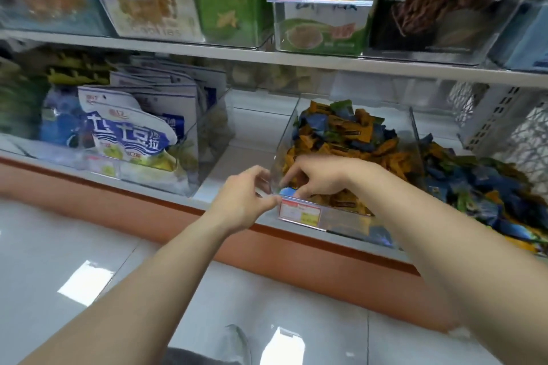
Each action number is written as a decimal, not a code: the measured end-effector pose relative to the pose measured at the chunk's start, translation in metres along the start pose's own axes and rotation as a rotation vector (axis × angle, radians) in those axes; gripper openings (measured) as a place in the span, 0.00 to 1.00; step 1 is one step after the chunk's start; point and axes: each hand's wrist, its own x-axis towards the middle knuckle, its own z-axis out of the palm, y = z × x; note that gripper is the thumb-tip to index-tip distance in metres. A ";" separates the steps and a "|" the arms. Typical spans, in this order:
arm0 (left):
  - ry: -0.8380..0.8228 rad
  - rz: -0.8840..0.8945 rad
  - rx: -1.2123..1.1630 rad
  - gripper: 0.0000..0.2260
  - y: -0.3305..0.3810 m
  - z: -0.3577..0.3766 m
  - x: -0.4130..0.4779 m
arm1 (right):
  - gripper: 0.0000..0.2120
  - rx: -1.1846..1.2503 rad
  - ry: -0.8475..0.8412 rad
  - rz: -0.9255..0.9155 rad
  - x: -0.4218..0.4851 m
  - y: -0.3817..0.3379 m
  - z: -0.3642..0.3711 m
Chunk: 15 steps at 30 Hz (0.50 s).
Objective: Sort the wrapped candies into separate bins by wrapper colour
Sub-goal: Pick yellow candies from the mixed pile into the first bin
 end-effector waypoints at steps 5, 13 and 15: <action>-0.012 -0.026 -0.048 0.15 0.002 -0.002 0.002 | 0.11 -0.072 0.161 -0.038 0.003 0.003 0.010; 0.218 0.207 -0.046 0.26 0.028 -0.008 0.006 | 0.08 0.469 0.615 -0.043 -0.024 0.010 -0.003; 0.257 0.252 -0.079 0.19 0.039 -0.004 0.009 | 0.08 0.554 0.557 -0.063 -0.029 0.008 -0.005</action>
